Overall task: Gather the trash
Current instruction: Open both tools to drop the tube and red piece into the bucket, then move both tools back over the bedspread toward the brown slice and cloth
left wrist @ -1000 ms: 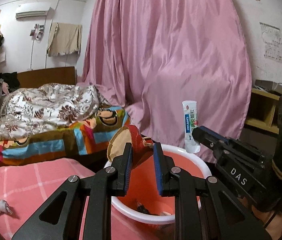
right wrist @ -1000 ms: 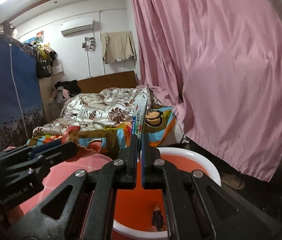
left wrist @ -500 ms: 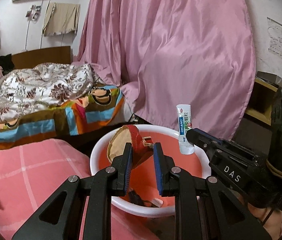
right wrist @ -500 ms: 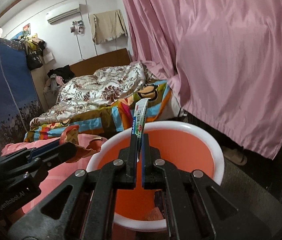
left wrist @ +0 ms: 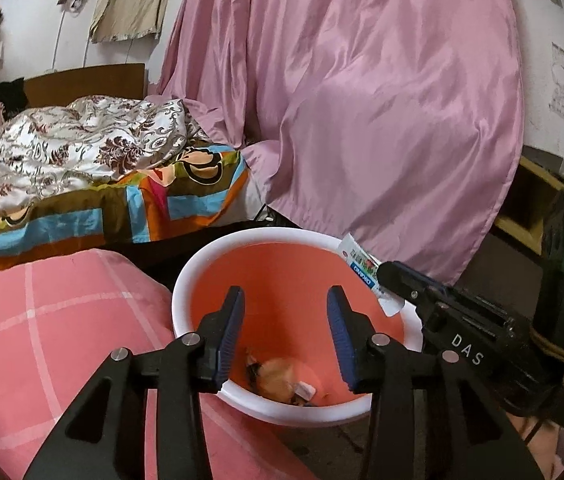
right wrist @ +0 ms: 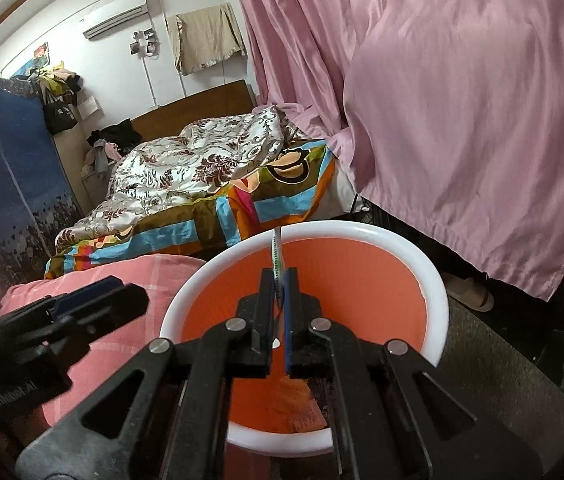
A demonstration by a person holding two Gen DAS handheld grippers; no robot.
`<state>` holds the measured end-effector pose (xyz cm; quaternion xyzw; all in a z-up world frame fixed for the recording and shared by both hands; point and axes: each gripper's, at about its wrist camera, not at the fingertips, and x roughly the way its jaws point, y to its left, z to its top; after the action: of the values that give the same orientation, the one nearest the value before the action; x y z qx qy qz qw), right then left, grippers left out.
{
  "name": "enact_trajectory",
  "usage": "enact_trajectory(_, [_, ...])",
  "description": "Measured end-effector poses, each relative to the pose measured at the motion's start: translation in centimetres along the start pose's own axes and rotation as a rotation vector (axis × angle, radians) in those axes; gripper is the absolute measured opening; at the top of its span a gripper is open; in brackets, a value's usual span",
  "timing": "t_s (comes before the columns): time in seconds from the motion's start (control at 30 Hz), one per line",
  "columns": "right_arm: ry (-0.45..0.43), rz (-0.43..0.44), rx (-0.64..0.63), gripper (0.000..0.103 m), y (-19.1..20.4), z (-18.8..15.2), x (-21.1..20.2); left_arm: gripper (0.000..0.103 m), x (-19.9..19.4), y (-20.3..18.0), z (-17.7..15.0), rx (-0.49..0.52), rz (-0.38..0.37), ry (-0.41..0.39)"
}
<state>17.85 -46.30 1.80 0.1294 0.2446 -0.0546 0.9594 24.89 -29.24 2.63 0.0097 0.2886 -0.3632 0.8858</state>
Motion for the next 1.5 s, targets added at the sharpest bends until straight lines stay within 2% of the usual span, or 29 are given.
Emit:
enact_trajectory(0.2, [0.011,-0.002,0.002,0.014,0.3,0.0,0.1,0.037,-1.0,0.6,0.3,-0.029,0.032,-0.02])
enact_trajectory(0.3, [0.011,0.001,0.003,0.019,0.4,0.0,0.2,0.038,-1.7,0.9,0.3,-0.039,0.051,-0.034])
enact_trajectory(0.37, [0.009,0.002,0.002,0.03,0.6,0.1,0.2,0.038,-2.3,1.3,0.3,-0.046,0.066,-0.043])
enact_trajectory(0.53, [-0.009,0.014,0.002,0.047,1.6,0.1,0.2,0.043,-3.9,2.3,0.4,-0.072,0.102,-0.074])
enact_trajectory(0.7, [-0.08,0.037,-0.003,0.068,2.8,0.6,-0.8,0.047,-6.0,3.4,0.5,-0.093,0.151,-0.119])
enact_trajectory(0.77, [-0.119,0.051,-0.006,0.082,3.3,0.8,-1.4,0.053,-7.1,3.9,0.5,-0.099,0.172,-0.141])
enact_trajectory(0.97, [-0.253,0.092,-0.007,0.103,5.5,1.2,-3.4,0.071,-10.4,5.6,0.4,-0.125,0.245,-0.222])
enact_trajectory(1.0, [-0.269,0.092,-0.007,0.103,5.9,1.3,-3.7,0.082,-11.0,5.9,0.3,-0.131,0.254,-0.24])
enact_trajectory(1.03, [-0.284,0.1,-0.006,0.103,6.1,1.3,-3.9,0.088,-11.5,6.1,0.3,-0.136,0.261,-0.255])
enact_trajectory(1.23, [-0.377,0.193,-0.02,0.103,8.6,1.2,-5.4,0.089,-15.0,7.7,-0.1,-0.158,0.331,-0.333])
enact_trajectory(1.33, [-0.425,0.221,-0.04,0.103,10.2,1.1,-6.2,0.097,-16.9,8.2,-0.5,-0.159,0.384,-0.368])
enact_trajectory(1.5, [-0.521,0.277,-0.079,0.103,12.9,0.5,-8.0,0.097,-20.1,9.2,-1.9,-0.161,0.461,-0.427])
